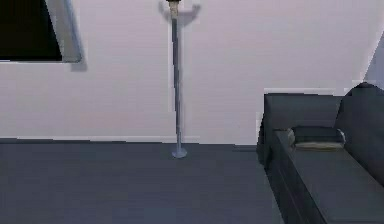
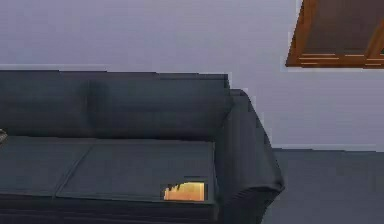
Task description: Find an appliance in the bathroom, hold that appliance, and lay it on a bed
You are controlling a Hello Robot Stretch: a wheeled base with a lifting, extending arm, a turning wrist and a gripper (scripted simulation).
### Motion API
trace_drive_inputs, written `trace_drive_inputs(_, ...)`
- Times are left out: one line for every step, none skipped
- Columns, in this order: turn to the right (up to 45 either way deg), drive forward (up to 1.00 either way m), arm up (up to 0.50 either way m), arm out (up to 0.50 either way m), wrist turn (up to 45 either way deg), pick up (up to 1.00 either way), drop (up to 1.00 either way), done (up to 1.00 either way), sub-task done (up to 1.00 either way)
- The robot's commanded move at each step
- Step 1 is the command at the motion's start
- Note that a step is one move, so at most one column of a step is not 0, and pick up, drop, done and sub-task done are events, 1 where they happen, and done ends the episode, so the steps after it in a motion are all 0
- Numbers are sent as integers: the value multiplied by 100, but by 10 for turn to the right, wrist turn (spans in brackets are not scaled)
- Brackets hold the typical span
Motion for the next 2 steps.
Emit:
trace_drive_inputs(-450, 0, 0, 0, 0, 0, 0, 0, 0)
trace_drive_inputs(0, 45, 0, 0, 0, 0, 0, 0, 0)
